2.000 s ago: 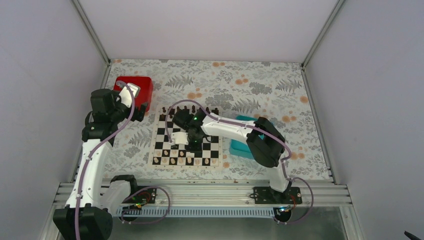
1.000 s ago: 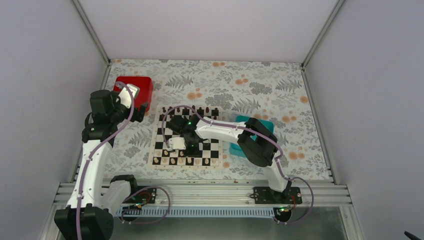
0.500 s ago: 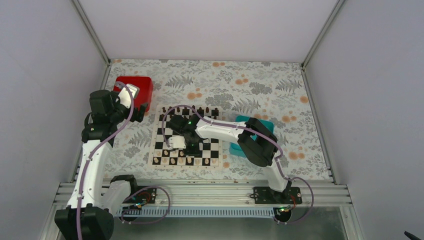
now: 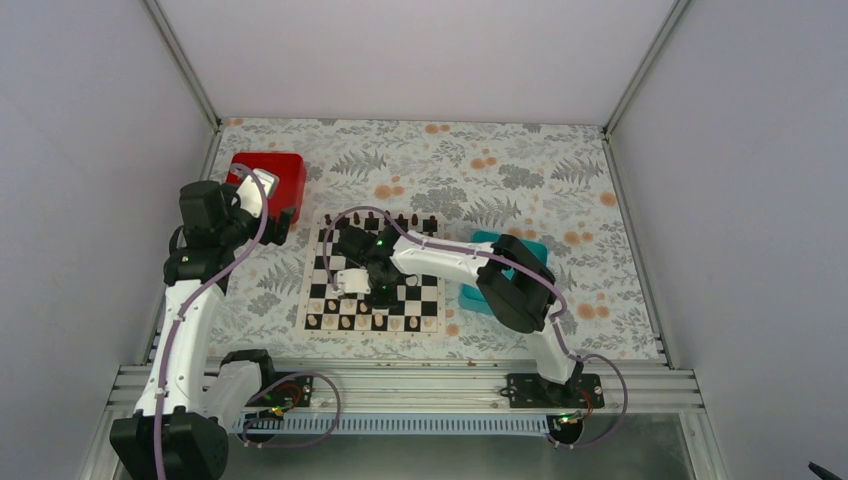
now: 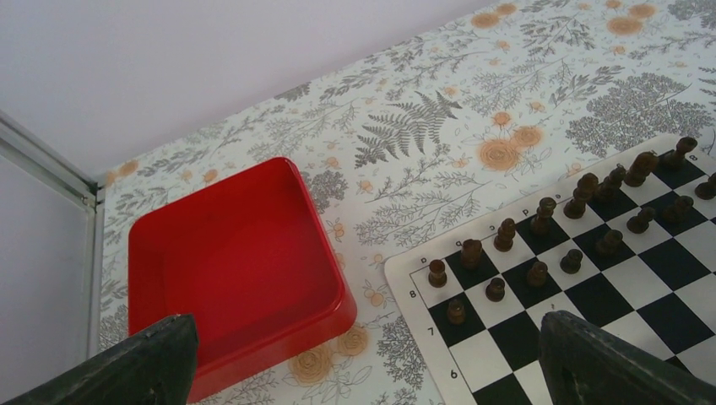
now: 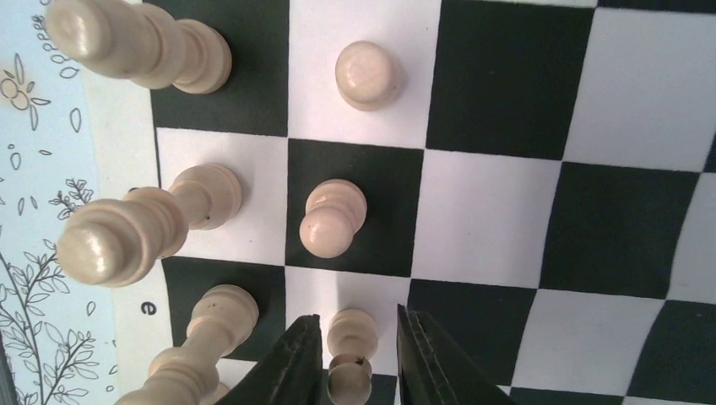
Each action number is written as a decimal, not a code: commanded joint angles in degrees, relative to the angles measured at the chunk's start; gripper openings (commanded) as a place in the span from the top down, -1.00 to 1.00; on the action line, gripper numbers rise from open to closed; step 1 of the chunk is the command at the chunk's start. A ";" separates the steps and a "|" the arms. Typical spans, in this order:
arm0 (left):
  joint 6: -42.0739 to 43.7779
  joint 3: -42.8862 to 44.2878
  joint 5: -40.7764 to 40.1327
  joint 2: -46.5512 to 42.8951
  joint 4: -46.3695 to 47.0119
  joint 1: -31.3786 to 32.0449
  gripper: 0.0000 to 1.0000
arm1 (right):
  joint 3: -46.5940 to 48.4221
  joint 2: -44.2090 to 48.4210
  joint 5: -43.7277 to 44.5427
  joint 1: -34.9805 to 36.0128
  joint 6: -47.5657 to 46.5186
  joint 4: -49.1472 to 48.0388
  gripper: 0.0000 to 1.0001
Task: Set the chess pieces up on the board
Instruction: Place the chess piece on the chessboard, then pick up the chess piece from the storage box.
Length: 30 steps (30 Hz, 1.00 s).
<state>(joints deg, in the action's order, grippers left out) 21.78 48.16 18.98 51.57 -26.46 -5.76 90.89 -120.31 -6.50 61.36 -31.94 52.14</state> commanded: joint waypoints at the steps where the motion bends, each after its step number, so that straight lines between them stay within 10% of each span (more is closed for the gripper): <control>1: -0.07 -0.95 1.37 -0.54 0.83 -0.48 -1.00 | 2.20 2.83 -1.57 -1.31 0.53 1.01 0.47; 18: -0.42 -0.61 2.79 -0.93 0.63 -0.74 -1.00 | -21.07 34.45 -0.93 -33.77 -5.51 2.76 -0.01; 30: -0.51 -1.04 2.75 -1.24 0.57 -0.73 -1.00 | -34.77 34.23 -0.51 -47.79 -8.60 -9.62 -0.03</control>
<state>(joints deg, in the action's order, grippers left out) 21.78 47.48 20.49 51.31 -26.46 -6.17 56.73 -84.86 -6.50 15.14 -38.92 48.62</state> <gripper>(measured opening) 0.999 0.515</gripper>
